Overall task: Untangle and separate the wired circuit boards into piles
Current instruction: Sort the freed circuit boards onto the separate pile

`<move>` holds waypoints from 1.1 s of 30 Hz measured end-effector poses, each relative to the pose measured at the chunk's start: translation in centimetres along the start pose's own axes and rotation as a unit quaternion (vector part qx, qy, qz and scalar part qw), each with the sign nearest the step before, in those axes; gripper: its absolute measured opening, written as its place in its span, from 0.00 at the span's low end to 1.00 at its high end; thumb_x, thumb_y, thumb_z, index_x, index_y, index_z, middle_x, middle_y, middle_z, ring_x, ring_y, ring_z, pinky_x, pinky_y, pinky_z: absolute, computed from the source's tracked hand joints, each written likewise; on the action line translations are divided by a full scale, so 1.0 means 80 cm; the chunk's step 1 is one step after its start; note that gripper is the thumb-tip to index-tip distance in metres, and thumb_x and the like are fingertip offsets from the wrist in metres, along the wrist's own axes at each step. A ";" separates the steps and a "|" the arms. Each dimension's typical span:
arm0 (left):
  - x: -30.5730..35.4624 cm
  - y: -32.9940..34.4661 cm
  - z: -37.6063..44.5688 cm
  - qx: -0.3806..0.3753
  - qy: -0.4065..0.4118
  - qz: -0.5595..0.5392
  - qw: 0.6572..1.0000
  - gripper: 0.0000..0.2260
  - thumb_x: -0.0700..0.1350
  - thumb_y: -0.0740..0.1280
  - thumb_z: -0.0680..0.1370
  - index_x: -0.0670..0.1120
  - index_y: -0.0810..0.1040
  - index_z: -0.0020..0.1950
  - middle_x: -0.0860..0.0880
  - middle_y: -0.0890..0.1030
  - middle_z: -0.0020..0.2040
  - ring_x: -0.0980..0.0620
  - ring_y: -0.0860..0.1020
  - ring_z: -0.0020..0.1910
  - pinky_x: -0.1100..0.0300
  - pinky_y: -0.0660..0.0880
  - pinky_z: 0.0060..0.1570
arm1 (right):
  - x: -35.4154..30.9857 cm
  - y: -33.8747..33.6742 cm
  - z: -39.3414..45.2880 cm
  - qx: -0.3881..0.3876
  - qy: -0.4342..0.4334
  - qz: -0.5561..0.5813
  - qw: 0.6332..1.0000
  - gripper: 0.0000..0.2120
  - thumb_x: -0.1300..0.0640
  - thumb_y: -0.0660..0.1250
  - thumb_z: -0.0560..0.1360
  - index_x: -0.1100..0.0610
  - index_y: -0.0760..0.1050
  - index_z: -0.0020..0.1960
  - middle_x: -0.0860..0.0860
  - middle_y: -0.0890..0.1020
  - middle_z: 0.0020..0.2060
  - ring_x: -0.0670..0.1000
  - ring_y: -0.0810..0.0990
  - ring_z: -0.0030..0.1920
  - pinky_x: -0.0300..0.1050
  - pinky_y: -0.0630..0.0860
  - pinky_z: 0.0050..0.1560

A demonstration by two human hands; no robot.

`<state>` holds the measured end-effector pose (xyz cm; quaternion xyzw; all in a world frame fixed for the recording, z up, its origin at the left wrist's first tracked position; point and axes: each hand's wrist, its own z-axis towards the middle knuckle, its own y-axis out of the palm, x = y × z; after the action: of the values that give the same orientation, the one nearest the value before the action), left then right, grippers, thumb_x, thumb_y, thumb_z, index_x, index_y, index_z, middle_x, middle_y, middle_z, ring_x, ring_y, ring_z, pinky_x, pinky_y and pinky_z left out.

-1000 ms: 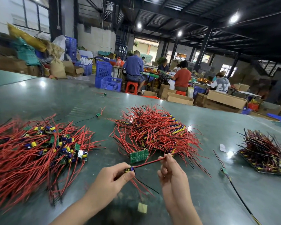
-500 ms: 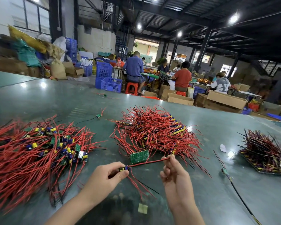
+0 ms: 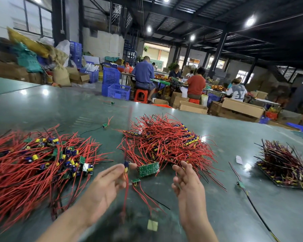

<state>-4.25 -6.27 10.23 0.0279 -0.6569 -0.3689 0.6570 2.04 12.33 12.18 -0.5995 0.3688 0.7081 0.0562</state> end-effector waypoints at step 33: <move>-0.014 0.023 -0.014 -0.070 -0.024 0.153 0.985 0.27 0.41 0.80 0.58 0.37 0.76 0.53 0.41 0.79 0.42 0.45 0.79 0.39 0.59 0.78 0.38 | 0.029 0.025 -0.035 -0.163 -0.012 -0.262 0.951 0.22 0.47 0.75 0.67 0.55 0.72 0.20 0.48 0.73 0.18 0.44 0.66 0.21 0.33 0.62 0.24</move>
<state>-2.28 -4.90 10.09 -0.1281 -0.6414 -0.3098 0.6901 2.59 8.41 10.98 -0.6676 0.0776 0.7259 0.1462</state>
